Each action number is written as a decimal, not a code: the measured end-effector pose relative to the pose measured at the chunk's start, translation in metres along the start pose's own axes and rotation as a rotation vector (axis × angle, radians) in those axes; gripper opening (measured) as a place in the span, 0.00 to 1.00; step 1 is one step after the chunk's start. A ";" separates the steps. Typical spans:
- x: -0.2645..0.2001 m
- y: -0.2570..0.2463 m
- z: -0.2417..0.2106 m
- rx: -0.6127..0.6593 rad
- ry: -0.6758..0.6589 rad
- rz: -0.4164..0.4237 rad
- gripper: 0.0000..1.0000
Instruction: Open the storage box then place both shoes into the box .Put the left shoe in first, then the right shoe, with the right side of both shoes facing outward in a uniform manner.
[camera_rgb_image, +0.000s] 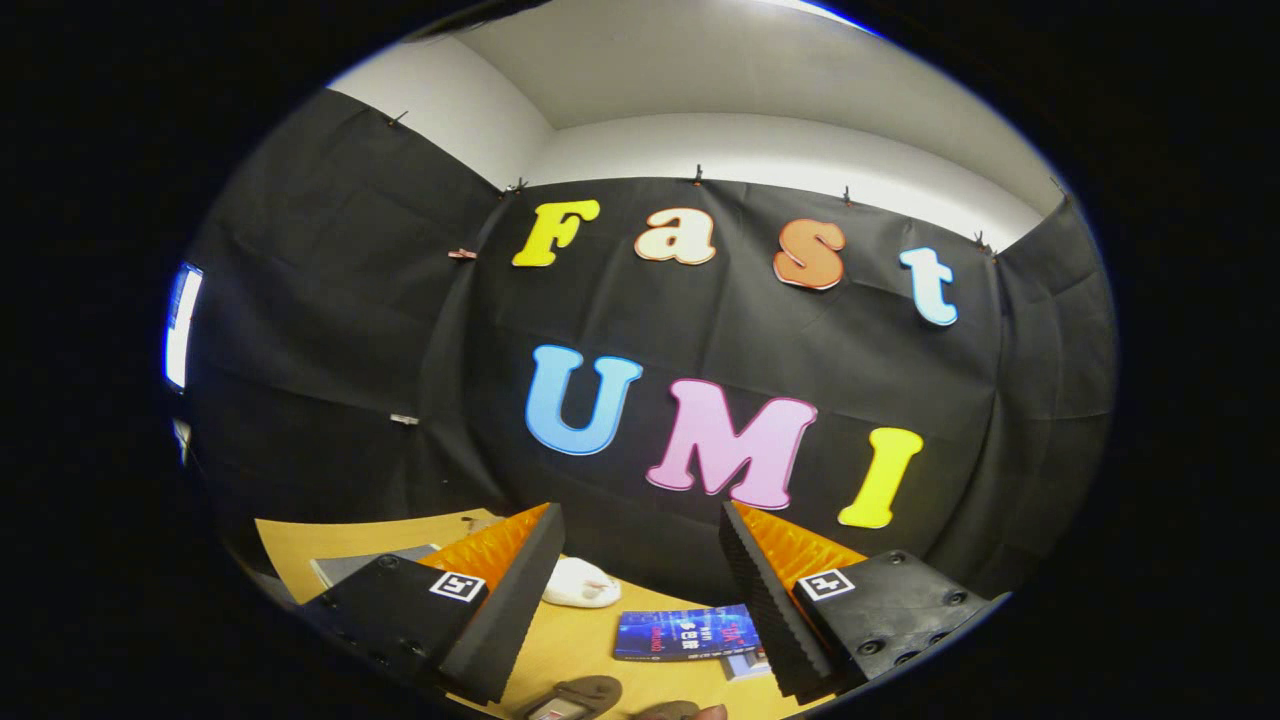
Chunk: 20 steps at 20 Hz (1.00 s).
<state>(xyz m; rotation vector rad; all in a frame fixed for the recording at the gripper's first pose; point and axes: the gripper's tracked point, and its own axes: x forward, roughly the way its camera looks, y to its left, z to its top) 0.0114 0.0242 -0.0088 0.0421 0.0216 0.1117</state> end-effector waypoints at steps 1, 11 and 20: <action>0.001 0.010 -0.006 0.025 0.015 0.050 0.97; -0.004 0.106 -0.097 0.742 0.326 0.534 0.98; 0.009 0.158 -0.225 1.279 0.619 0.601 0.98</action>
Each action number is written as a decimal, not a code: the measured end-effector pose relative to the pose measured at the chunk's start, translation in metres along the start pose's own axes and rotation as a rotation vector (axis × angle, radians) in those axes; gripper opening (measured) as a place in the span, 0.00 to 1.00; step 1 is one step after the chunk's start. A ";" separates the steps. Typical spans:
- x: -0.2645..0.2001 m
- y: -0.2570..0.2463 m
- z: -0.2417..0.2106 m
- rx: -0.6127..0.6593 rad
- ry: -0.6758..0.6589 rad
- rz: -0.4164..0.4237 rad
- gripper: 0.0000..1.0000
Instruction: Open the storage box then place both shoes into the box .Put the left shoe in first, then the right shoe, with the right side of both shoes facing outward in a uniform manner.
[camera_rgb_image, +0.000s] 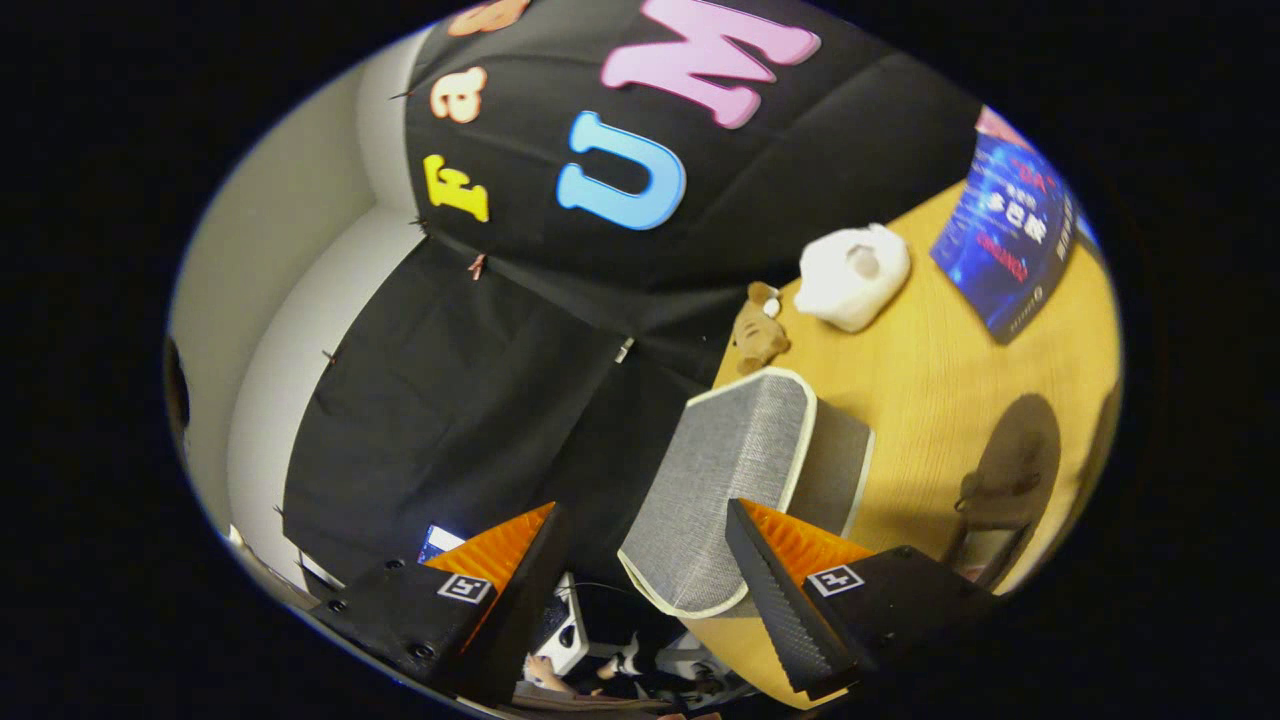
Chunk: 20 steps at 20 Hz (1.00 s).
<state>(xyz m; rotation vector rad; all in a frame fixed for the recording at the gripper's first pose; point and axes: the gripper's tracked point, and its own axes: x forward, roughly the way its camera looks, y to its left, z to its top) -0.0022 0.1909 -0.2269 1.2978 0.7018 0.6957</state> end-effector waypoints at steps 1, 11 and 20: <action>0.007 -0.010 -0.010 0.051 0.041 -0.005 0.98; 0.058 -0.078 -0.054 0.334 0.223 -0.027 0.98; 0.067 -0.064 -0.057 0.473 0.236 0.093 0.80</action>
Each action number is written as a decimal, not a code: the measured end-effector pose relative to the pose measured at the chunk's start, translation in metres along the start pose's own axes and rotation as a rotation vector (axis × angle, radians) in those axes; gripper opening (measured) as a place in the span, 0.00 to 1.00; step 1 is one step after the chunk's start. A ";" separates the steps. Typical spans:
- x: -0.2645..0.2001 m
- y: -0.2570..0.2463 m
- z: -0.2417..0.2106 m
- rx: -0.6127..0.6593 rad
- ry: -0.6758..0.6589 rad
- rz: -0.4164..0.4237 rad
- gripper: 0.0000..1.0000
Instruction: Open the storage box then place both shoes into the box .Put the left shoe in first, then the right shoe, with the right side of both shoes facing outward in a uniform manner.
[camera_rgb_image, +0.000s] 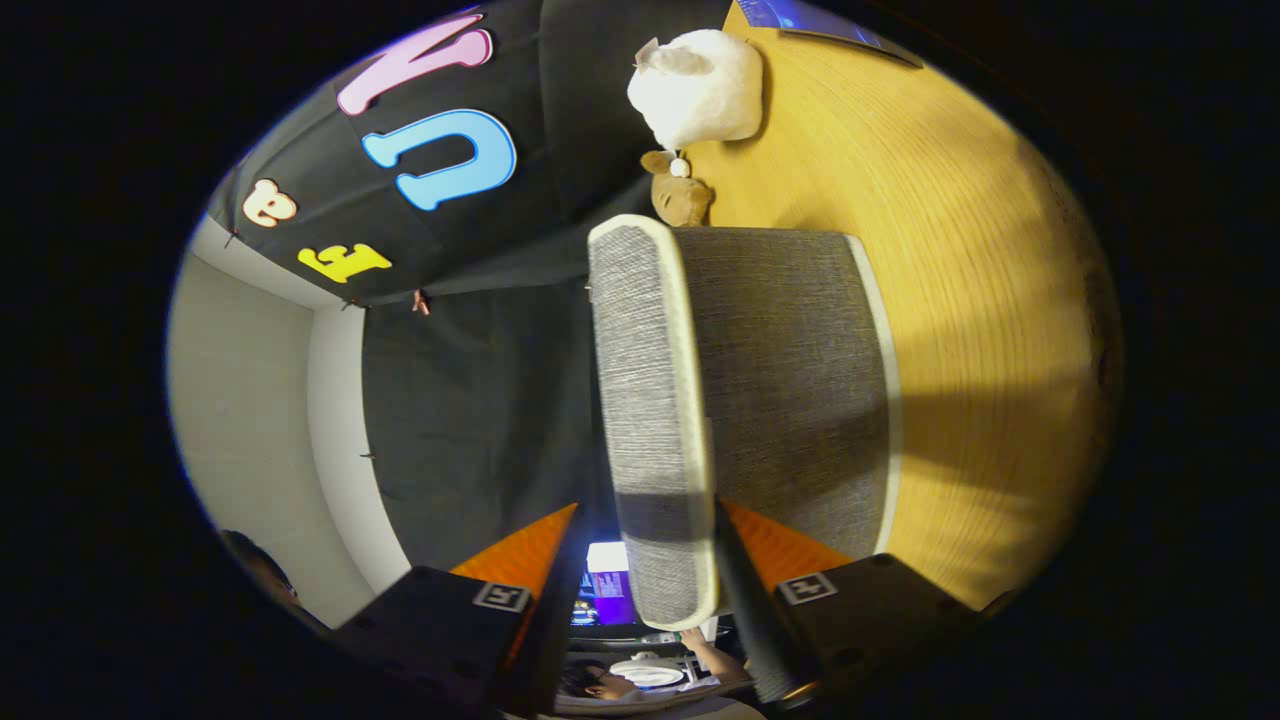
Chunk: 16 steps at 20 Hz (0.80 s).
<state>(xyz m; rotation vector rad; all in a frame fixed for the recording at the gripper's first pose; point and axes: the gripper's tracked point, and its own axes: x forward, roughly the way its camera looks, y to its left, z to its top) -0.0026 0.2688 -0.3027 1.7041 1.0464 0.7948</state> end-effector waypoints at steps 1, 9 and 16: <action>-0.001 -0.001 -0.001 0.007 0.009 0.000 0.66; -0.015 0.035 -0.005 -0.065 -0.012 0.057 0.05; 0.008 0.110 -0.024 -0.172 -0.011 0.119 0.05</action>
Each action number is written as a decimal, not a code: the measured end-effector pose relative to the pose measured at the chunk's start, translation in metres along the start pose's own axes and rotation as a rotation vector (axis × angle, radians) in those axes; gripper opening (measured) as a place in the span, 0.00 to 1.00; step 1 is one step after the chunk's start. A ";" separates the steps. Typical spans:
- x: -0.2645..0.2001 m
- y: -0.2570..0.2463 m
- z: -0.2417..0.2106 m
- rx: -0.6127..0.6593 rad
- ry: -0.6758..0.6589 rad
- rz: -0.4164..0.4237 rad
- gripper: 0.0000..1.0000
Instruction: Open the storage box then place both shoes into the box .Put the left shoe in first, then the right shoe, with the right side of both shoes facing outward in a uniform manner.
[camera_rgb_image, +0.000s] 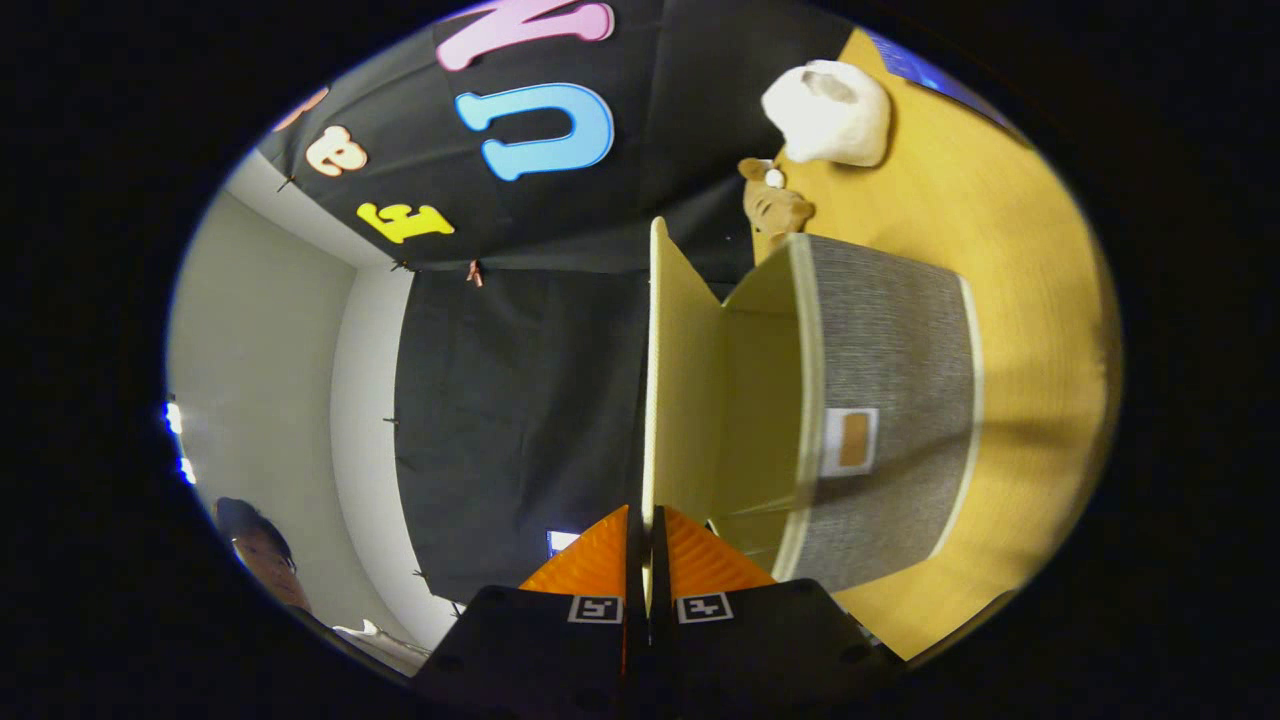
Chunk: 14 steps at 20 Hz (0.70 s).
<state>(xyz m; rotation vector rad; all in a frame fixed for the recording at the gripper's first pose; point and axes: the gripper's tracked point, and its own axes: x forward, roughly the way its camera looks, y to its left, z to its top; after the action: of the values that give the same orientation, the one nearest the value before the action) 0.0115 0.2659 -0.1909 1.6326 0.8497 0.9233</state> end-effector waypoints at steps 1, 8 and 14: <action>0.009 0.009 -0.002 -0.029 0.007 -0.002 0.05; 0.076 0.053 -0.007 -0.115 0.028 -0.021 0.05; 0.146 0.077 -0.020 -0.193 0.031 -0.053 0.06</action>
<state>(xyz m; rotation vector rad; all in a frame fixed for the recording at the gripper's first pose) 0.0665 0.3855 -0.0895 1.4263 0.7956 0.9650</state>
